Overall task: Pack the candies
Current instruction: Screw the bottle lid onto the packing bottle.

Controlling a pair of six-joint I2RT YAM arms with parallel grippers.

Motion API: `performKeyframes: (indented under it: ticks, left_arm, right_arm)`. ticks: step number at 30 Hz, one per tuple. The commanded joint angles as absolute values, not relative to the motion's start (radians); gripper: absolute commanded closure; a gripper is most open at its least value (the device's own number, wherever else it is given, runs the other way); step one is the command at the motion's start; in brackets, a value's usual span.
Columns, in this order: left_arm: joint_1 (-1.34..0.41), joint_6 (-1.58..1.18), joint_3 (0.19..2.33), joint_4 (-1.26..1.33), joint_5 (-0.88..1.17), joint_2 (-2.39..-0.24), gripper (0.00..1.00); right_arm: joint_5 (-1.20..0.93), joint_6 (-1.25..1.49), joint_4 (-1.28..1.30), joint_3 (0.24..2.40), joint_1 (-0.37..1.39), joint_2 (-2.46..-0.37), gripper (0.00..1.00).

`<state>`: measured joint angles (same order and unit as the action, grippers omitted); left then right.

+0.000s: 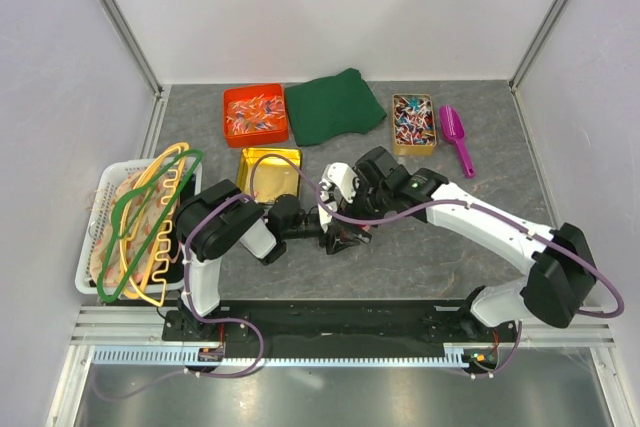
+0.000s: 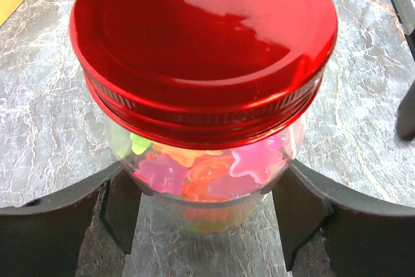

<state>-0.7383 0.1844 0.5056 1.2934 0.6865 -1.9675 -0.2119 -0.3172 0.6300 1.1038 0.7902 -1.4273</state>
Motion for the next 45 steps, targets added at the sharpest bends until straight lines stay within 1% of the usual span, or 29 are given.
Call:
performKeyframes:
  ticks: [1,8,12,18,22,26,31,34,45]
  left_arm:
    - [-0.744,0.238,0.511,1.293,0.664,-1.976,0.50]
    - [-0.744,0.238,0.511,1.290,0.666,-1.974,0.50]
    - [-0.745,0.238,0.512,1.289,0.667,-1.974,0.50]
    - [-0.744,0.239,0.512,1.289,0.669,-1.974,0.50]
    - [-0.745,0.239,0.512,1.285,0.667,-1.976,0.50]
    - [-0.746,0.242,0.514,1.282,0.667,-1.974,0.50]
    - [-0.744,0.241,0.514,1.282,0.669,-1.974,0.50]
    - [-0.744,0.242,0.515,1.279,0.666,-1.974,0.50]
    - [-0.745,0.242,0.515,1.278,0.667,-1.976,0.50]
  right_arm:
    - [-0.226,-0.411,0.646,1.135,0.799,-1.355,0.02]
    - [-0.239,-0.667,0.778,1.203,0.782,-1.385,0.02]
    - [-0.270,-0.837,0.899,1.265,0.779,-1.425,0.02]
    - [-0.313,-0.943,0.979,1.356,0.779,-1.518,0.02]
    - [-0.310,-1.005,0.985,1.348,0.776,-1.540,0.02]
    - [-0.307,-1.012,0.973,1.348,0.773,-1.554,0.05]
    - [-0.308,-1.032,0.980,1.365,0.773,-1.551,0.13]
    - [-0.305,-1.037,0.995,1.381,0.773,-1.554,0.16]
    - [-0.310,-1.055,1.005,1.385,0.773,-1.588,0.21]
